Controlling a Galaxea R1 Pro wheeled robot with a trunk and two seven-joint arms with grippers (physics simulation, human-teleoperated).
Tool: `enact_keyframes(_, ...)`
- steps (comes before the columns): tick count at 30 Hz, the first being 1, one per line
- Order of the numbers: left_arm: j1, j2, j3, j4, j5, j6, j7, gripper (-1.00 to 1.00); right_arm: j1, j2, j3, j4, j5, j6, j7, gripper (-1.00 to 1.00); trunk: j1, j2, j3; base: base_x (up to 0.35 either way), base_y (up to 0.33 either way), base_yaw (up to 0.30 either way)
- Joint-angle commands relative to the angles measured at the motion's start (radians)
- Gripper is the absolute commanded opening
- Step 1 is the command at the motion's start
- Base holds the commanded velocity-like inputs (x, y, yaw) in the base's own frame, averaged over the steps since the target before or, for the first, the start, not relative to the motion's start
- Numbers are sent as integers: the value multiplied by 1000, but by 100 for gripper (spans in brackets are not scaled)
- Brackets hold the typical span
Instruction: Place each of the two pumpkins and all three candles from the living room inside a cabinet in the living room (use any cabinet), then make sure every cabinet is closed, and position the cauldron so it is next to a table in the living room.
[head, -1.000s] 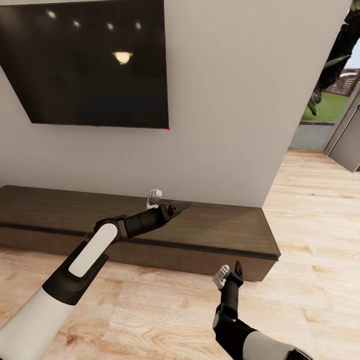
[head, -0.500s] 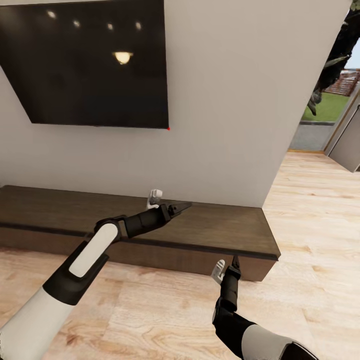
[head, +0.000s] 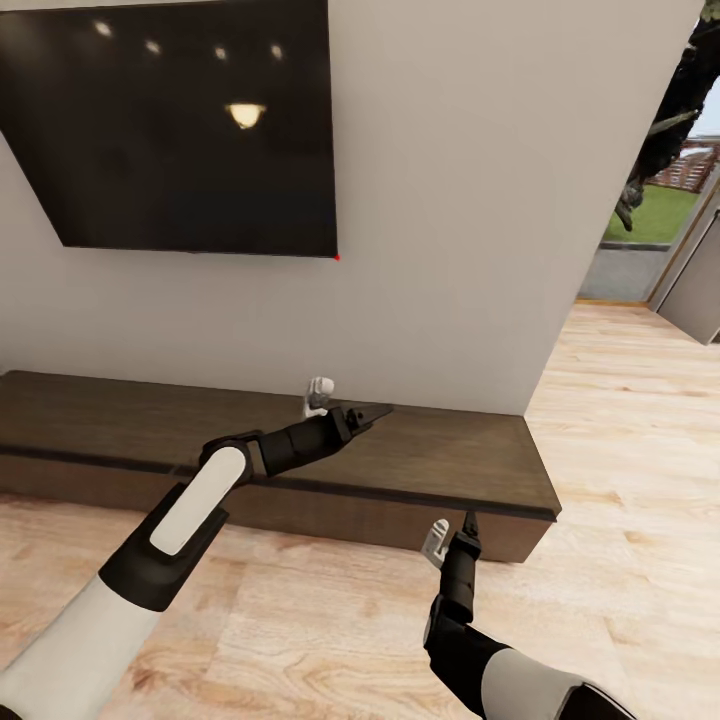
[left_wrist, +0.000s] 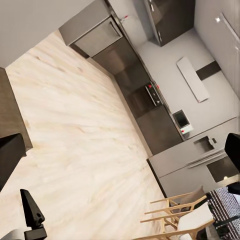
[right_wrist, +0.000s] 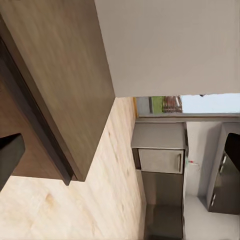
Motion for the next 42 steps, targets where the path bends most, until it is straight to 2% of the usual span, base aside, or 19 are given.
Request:
enact_keyframes(1,0,-2,0,0,0,0,0,100,0,0,0,-2,0,11,-4,100,4,-7,-3,0,0,0)
enact_keyframes(4,0,-5,0,0,0,0,0,100,0,1,0,-5,7,76,-41,100,15,-28,-13,0,0,0)
enact_keyframes(6,0,-6,1,0,0,0,0,100,0,2,0,-6,9,90,-59,100,23,-42,-19,0,0,0)
enact_keyframes(12,0,-6,1,0,0,0,0,100,0,3,1,-7,12,101,-86,100,46,-84,-38,0,0,0)
enact_keyframes(16,0,-6,0,0,0,0,0,100,1,15,1,-3,13,103,-127,100,61,-112,-50,0,0,0)
enact_keyframes(23,0,-6,0,0,0,0,0,100,1,15,2,0,11,105,-143,100,88,-161,-72,0,0,0)
enact_keyframes(26,0,-6,0,0,0,0,0,100,1,14,2,0,38,105,-150,100,100,-182,-81,0,0,0)
enact_keyframes(29,0,-6,0,0,0,0,0,100,1,15,2,3,85,108,-152,100,111,-203,-91,0,0,0)
enact_keyframes(31,0,-6,0,0,0,0,0,100,1,15,2,3,104,143,-153,100,119,-217,-97,0,0,0)
enact_keyframes(35,0,-6,0,0,0,0,0,100,2,15,2,3,116,199,-155,100,134,-245,-110,0,0,0)
enact_keyframes(42,0,-6,0,0,0,0,0,100,4,15,2,2,120,215,-156,100,161,-294,-132,0,0,0)
